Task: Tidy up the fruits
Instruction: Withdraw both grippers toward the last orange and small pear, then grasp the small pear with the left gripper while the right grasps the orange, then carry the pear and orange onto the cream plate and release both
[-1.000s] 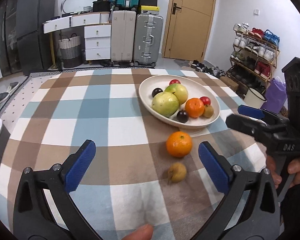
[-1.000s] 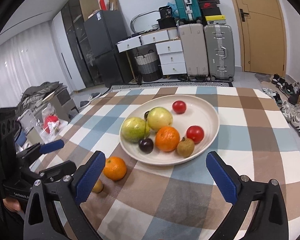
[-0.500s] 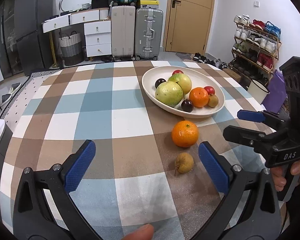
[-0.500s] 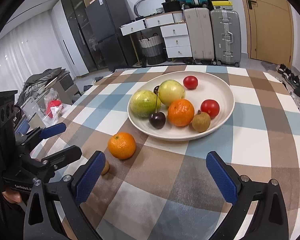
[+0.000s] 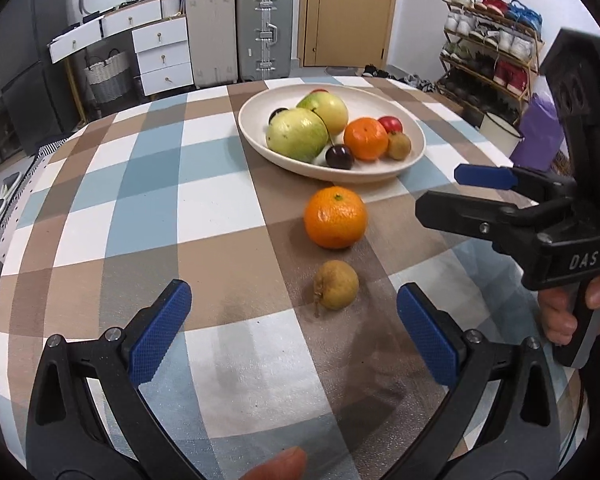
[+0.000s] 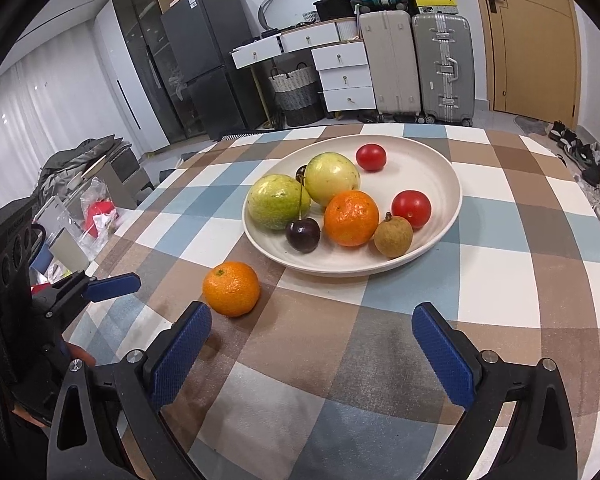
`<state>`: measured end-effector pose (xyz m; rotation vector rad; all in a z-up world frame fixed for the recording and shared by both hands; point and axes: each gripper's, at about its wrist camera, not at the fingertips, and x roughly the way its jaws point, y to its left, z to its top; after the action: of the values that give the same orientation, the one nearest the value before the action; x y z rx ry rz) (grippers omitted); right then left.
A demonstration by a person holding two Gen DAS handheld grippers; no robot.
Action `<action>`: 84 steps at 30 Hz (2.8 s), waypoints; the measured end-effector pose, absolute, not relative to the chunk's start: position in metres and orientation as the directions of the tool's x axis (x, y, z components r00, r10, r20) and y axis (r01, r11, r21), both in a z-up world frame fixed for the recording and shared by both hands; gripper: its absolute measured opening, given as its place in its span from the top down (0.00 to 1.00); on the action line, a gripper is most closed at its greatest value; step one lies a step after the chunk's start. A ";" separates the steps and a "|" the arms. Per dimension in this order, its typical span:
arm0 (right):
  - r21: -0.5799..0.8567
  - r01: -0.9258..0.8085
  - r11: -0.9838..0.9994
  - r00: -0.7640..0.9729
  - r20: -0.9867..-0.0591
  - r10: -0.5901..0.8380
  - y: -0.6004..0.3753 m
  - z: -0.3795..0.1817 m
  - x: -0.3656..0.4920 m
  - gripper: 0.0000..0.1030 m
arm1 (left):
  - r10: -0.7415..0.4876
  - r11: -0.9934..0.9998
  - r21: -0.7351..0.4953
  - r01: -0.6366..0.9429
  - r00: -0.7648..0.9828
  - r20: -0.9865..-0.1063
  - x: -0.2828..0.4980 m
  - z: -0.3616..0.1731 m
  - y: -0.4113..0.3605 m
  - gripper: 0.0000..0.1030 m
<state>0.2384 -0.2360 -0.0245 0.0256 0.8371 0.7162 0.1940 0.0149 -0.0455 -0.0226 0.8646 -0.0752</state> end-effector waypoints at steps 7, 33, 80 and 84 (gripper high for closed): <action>0.281 -0.579 0.765 0.448 -0.674 0.587 -0.233 -0.025 0.236 0.01 | -0.103 0.994 -0.070 0.078 0.605 -0.789 0.200 -0.056 0.013 0.18; 0.251 -0.627 0.737 0.402 -0.707 0.582 -0.207 -0.033 0.231 0.01 | -0.117 0.984 -0.179 -0.019 0.686 -0.718 0.198 -0.043 0.052 0.79; 0.185 -0.656 0.732 0.455 -0.676 0.579 -0.200 -0.016 0.213 0.60 | -0.077 0.986 -0.158 -0.045 0.726 -0.683 0.195 -0.039 0.055 0.79; 0.195 -0.632 0.750 0.476 -0.665 0.575 -0.217 -0.011 0.216 0.60 | -0.079 0.988 -0.152 -0.035 0.732 -0.677 0.194 -0.036 0.053 0.79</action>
<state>0.2161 -0.2171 -0.0107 -0.0808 0.7803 0.7388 0.1938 0.0527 -0.0362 -0.1589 0.7506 -0.0242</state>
